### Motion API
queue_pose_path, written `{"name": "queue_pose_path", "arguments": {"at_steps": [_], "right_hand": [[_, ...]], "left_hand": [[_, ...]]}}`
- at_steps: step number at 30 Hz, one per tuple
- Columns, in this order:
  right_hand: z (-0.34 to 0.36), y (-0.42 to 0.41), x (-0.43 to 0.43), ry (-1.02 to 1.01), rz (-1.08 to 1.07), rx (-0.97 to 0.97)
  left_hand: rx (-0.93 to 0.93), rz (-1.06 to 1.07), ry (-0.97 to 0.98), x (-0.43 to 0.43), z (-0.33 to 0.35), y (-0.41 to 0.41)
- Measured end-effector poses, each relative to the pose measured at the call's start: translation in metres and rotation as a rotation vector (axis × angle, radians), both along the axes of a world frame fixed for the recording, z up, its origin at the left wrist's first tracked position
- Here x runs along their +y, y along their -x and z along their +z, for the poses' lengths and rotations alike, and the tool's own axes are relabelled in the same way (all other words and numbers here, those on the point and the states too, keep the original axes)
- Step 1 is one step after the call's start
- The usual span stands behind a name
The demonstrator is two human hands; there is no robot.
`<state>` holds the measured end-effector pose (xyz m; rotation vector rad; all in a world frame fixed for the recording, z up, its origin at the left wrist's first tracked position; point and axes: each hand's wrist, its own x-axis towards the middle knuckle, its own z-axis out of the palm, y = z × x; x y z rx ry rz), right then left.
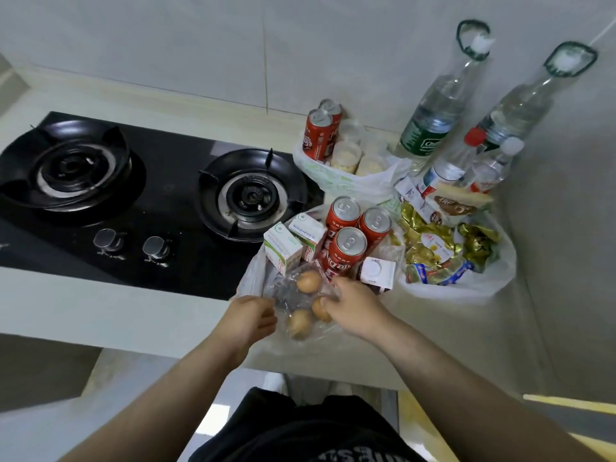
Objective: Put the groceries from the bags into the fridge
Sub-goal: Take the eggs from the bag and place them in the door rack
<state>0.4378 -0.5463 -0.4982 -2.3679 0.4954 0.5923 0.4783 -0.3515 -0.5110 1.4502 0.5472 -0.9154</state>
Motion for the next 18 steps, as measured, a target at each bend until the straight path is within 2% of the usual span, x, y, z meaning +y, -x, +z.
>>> {"name": "queue_pose_path", "arguments": {"at_steps": [6, 14, 18], "right_hand": [[-0.012, -0.003, 0.0, -0.074, -0.032, 0.093], [-0.005, 0.006, 0.001, -0.128, -0.038, 0.054], [0.01, 0.012, 0.003, -0.15, -0.034, -0.02]], "left_hand": [[0.019, 0.02, -0.007, -0.005, -0.007, 0.003], [-0.032, 0.047, -0.049, -0.009, 0.004, 0.012], [-0.067, 0.097, -0.004, -0.002, 0.013, 0.018]]}}
